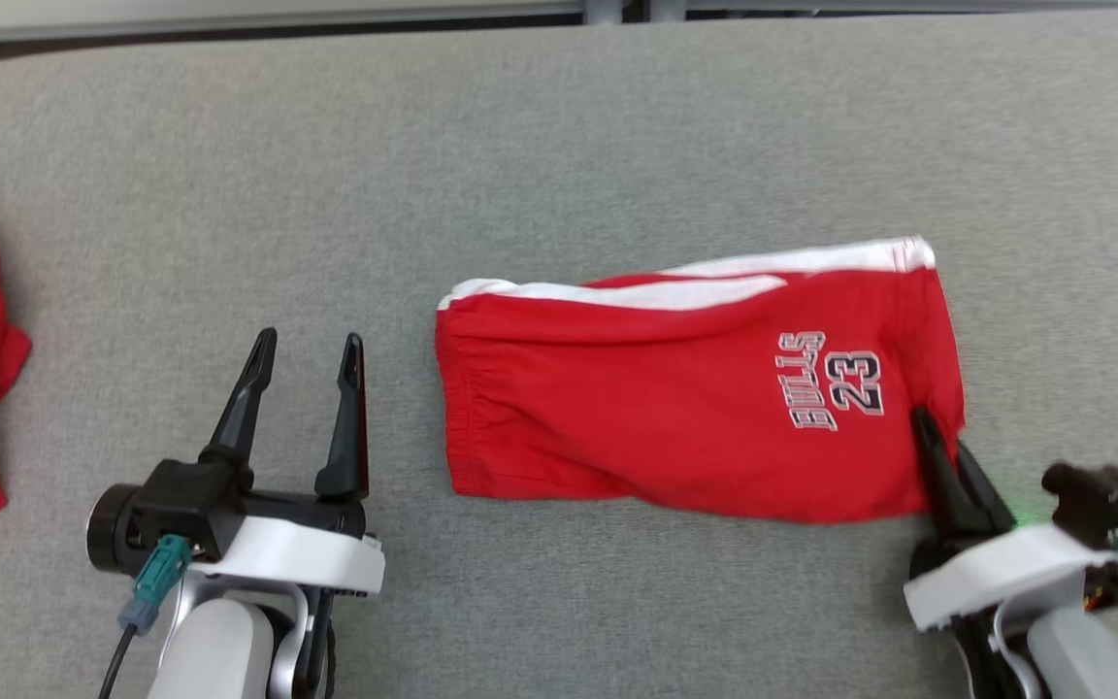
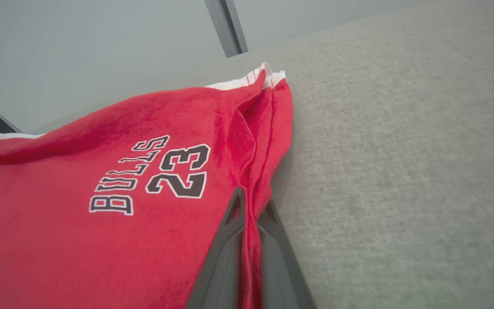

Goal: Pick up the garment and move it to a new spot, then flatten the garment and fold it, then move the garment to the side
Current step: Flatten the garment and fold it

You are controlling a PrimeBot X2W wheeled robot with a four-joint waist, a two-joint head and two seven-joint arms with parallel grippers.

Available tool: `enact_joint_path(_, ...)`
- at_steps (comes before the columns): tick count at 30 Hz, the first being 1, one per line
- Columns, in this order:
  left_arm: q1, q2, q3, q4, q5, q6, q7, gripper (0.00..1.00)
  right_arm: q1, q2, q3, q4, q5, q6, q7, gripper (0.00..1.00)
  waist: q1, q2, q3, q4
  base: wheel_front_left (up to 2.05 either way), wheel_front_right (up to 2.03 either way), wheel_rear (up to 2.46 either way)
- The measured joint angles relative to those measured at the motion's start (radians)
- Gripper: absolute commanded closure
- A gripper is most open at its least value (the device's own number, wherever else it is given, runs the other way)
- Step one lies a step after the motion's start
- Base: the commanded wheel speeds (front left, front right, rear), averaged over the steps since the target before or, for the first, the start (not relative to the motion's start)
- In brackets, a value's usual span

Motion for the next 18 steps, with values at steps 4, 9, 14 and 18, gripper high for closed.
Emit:
enact_joint_path(4,0.029,0.002,0.007,0.003,0.003,-0.001,0.000,0.00,0.081,0.039,-0.051,-0.022,-0.005,0.000,-0.002,1.00,0.0000,0.0000,-0.033,-0.028,0.00,0.00,0.00)
enact_joint_path(9,0.035,0.002,0.007,0.006,0.004,-0.001,0.000,0.00,0.101,0.054,-0.080,-0.028,-0.030,0.000,-0.002,1.00,-0.0001,0.0000,-0.056,-0.049,0.00,0.00,0.00)
enact_joint_path(14,0.037,0.002,0.004,0.008,0.008,-0.002,0.000,0.00,0.098,0.036,-0.101,-0.023,-0.036,0.000,-0.002,1.00,0.0000,0.0000,-0.058,-0.048,0.00,0.00,0.00)
enact_joint_path(18,0.035,0.002,0.002,0.009,0.008,-0.002,0.000,0.00,0.067,0.021,-0.098,-0.049,-0.053,-0.001,0.008,1.00,0.0000,0.0000,-0.059,-0.039,0.00,0.00,0.00)
